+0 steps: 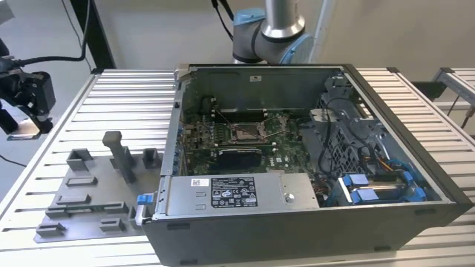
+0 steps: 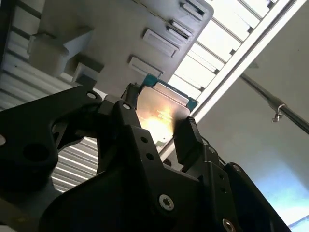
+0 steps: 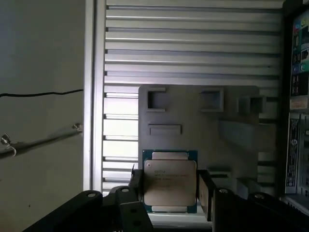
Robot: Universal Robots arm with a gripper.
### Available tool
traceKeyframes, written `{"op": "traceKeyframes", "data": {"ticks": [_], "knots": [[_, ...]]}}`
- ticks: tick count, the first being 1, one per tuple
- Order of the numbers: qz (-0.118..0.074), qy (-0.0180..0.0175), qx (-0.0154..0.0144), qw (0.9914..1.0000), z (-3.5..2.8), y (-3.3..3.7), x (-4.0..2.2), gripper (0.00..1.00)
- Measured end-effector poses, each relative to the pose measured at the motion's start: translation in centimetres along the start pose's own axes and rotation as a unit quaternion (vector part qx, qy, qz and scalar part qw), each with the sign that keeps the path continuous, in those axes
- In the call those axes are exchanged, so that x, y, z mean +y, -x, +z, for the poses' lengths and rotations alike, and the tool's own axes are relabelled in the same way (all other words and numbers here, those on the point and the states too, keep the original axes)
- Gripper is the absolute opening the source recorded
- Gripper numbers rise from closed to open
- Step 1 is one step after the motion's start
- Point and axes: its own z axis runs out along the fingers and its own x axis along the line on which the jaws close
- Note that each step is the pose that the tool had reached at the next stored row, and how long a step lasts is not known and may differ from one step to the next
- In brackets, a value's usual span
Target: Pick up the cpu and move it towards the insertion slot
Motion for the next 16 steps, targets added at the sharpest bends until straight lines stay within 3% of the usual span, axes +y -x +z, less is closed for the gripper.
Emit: {"op": "traceKeyframes", "data": {"ticks": [12,15,16], "knots": [[0.000,0.0000,0.0000,1.00000,-5.46,-0.01,0.19,0.00],[0.000,0.0000,-0.0002,1.00000,-6.49,0.00,0.22,0.00],[0.000,0.0000,-0.0001,1.00000,-6.48,-0.01,0.22,0.00]]}}
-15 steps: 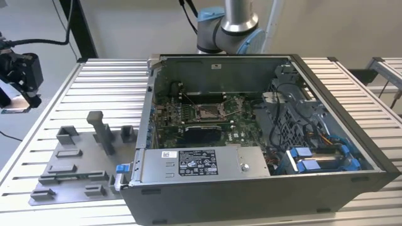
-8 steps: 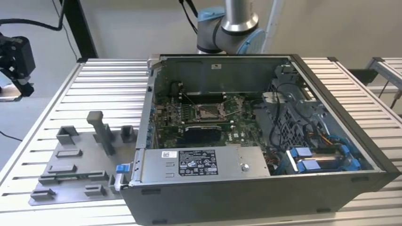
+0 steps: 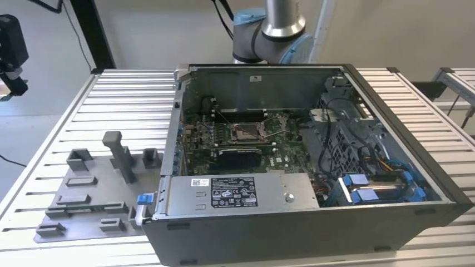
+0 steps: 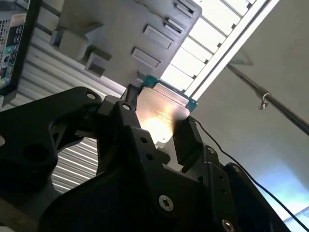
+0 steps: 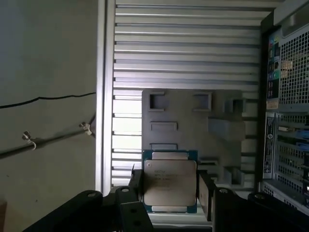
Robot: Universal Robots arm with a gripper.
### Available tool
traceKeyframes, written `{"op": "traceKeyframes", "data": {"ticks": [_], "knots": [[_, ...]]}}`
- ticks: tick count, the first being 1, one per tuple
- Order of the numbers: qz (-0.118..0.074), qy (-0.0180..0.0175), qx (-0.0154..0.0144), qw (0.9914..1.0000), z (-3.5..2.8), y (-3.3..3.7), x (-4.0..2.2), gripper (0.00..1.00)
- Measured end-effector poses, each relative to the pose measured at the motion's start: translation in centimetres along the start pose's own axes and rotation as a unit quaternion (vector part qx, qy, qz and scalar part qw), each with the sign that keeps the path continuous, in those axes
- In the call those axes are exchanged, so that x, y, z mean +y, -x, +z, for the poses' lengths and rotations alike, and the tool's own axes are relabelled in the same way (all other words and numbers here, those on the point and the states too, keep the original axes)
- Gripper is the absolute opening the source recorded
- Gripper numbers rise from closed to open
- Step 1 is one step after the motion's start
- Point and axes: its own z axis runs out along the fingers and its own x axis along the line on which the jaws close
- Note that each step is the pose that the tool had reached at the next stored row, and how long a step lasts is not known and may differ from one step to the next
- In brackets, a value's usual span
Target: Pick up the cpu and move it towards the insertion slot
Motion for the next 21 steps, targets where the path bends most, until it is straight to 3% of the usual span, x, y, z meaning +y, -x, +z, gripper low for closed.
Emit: {"op": "traceKeyframes", "data": {"ticks": [3,21], "knots": [[0.000,-0.0004,0.0003,1.00000,-0.03,0.36,0.00,0.00],[0.000,-0.0003,0.0004,1.00000,-0.02,8.40,-0.06,0.00]]}}
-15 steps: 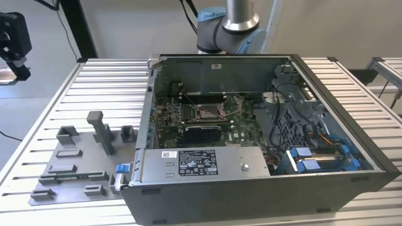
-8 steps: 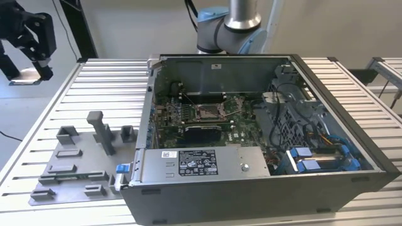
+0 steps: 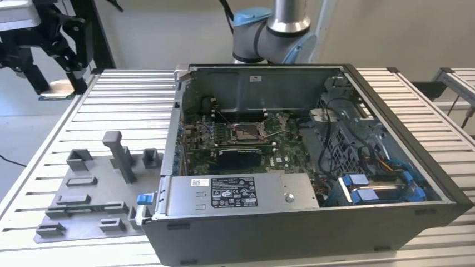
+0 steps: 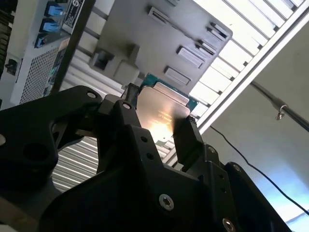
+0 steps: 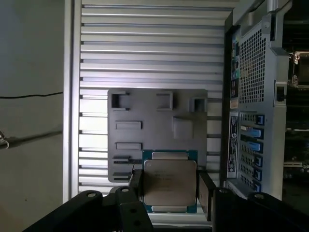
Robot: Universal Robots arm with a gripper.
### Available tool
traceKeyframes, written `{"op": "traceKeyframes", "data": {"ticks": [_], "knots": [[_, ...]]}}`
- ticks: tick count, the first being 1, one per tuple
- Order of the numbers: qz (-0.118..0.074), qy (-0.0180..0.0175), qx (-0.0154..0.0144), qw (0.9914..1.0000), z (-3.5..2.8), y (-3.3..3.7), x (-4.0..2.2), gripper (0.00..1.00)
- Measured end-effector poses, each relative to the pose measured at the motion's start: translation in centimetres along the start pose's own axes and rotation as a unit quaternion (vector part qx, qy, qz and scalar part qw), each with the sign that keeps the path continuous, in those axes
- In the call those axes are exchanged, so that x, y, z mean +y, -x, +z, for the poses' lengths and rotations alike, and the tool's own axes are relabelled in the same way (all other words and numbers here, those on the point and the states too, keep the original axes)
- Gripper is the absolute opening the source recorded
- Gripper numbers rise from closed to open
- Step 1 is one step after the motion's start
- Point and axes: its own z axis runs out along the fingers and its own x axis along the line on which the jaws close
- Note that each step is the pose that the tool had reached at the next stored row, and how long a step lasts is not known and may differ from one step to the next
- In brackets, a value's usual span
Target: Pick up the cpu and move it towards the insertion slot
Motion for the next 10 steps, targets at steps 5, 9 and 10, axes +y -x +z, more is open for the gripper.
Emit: {"op": "traceKeyframes", "data": {"ticks": [5,9,10], "knots": [[0.000,0.0000,0.0000,1.00000,-0.01,1.82,-0.02,0.00],[0.000,0.0000,0.0000,1.00000,-0.01,3.15,-0.03,0.00],[0.000,0.0000,0.0000,1.00000,-0.01,3.49,-0.03,0.00]]}}
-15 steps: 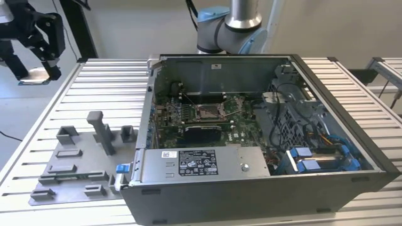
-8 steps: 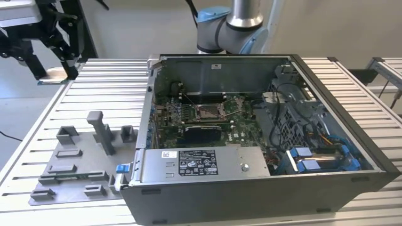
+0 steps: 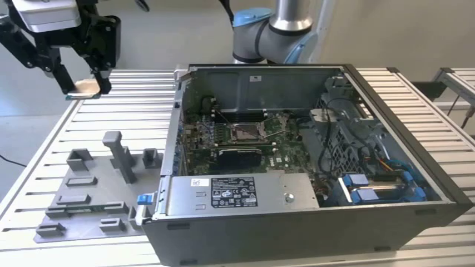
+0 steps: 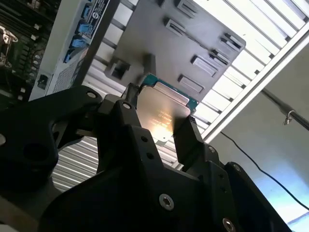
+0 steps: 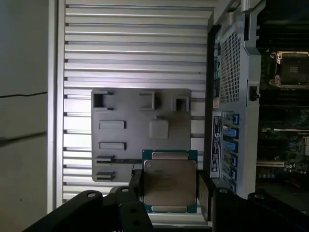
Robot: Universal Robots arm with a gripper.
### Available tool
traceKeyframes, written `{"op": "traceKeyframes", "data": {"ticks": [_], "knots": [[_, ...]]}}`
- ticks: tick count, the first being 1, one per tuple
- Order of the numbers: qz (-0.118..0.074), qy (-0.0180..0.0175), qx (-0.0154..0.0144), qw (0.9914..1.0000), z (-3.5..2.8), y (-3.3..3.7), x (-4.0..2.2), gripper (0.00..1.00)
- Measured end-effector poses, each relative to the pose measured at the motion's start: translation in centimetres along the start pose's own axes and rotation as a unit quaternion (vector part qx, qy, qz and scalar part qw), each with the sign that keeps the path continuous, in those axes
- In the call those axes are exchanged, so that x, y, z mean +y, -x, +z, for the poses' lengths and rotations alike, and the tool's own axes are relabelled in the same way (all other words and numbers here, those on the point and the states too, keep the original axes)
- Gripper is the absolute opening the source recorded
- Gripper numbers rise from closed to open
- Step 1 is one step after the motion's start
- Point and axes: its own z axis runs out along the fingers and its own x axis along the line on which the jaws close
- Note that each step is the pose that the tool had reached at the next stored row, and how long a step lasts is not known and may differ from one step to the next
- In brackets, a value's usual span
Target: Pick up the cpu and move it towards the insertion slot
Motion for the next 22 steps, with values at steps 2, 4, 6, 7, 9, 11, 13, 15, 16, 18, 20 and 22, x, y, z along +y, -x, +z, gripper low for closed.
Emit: {"op": "traceKeyframes", "data": {"ticks": [2,4,6,7,9,11,13,15,16,18,20,22], "knots": [[0.000,0.0000,0.0000,1.00000,0.00,0.67,-0.01,0.00],[0.000,0.0000,0.0000,1.00000,0.00,1.25,-0.01,0.00],[0.000,0.0000,0.0000,1.00000,-0.01,1.76,-0.01,0.00],[0.000,0.0000,0.0000,1.00000,0.00,2.00,-0.02,0.00],[0.000,0.0000,0.0000,1.00000,-0.01,2.56,-0.02,0.00],[0.000,0.0000,0.0000,1.00000,-0.01,3.14,-0.03,0.00],[0.000,0.0000,0.0000,1.00000,-0.01,3.74,-0.03,0.00],[0.000,0.0000,0.0000,1.00000,-0.01,4.32,-0.03,0.00],[0.000,0.0000,0.0000,1.00000,-0.01,4.87,-0.04,0.00],[0.000,0.0000,0.0000,1.00000,-0.01,5.39,-0.04,0.00],[0.000,0.0000,0.0000,1.00000,-0.01,6.13,-0.05,0.00],[0.000,0.0000,0.0000,1.00000,0.00,6.84,-0.06,0.00]]}}
